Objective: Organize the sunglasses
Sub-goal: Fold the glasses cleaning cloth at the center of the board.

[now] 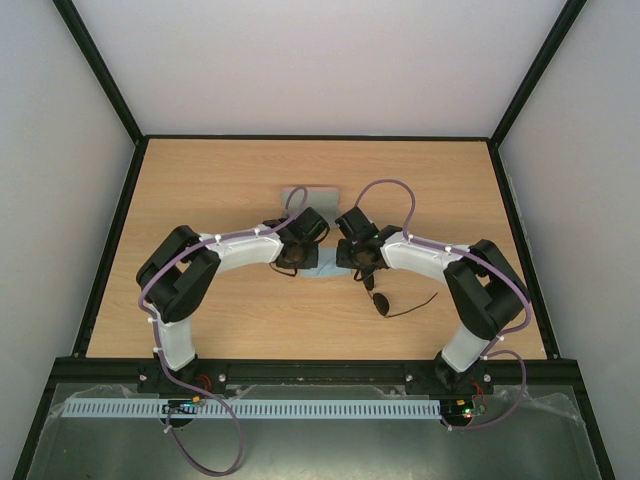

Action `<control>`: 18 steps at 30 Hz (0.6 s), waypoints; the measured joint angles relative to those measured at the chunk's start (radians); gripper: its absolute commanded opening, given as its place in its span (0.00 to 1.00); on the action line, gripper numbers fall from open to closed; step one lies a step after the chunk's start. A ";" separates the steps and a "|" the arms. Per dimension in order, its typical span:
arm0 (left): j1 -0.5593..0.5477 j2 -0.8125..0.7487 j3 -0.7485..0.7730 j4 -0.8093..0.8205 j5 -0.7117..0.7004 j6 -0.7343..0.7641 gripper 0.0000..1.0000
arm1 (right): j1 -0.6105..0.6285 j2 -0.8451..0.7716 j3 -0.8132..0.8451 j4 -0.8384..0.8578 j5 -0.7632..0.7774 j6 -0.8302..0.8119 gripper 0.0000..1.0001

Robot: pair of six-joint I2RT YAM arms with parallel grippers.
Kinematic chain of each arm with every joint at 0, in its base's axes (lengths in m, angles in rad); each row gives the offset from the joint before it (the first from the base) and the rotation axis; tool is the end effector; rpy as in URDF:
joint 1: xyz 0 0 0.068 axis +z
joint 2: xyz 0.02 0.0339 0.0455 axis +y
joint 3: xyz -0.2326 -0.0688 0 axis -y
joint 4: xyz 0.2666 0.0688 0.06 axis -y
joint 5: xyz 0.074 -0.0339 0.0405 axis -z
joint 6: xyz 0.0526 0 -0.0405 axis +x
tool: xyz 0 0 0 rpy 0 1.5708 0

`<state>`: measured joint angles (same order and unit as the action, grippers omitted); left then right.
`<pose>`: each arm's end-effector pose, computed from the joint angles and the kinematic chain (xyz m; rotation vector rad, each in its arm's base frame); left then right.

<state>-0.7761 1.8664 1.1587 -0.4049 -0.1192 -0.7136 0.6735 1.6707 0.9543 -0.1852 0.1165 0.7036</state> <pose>0.2793 -0.2654 0.0951 0.0470 2.7086 -0.3094 0.2868 0.2210 0.1161 0.0889 2.5169 0.4429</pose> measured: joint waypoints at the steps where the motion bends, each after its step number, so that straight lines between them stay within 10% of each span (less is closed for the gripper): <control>1: -0.001 0.000 0.005 -0.002 -0.006 0.000 0.15 | 0.000 0.000 0.000 0.000 0.000 0.000 0.01; 18: -0.027 0.048 0.034 -0.021 -0.060 0.007 0.07 | 0.000 0.000 -0.002 0.001 -0.005 0.000 0.01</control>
<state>-0.8032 1.9144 1.1923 -0.4263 -0.1795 -0.7067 0.6735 1.6707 0.9520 -0.1844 0.1112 0.7036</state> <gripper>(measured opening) 0.113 0.017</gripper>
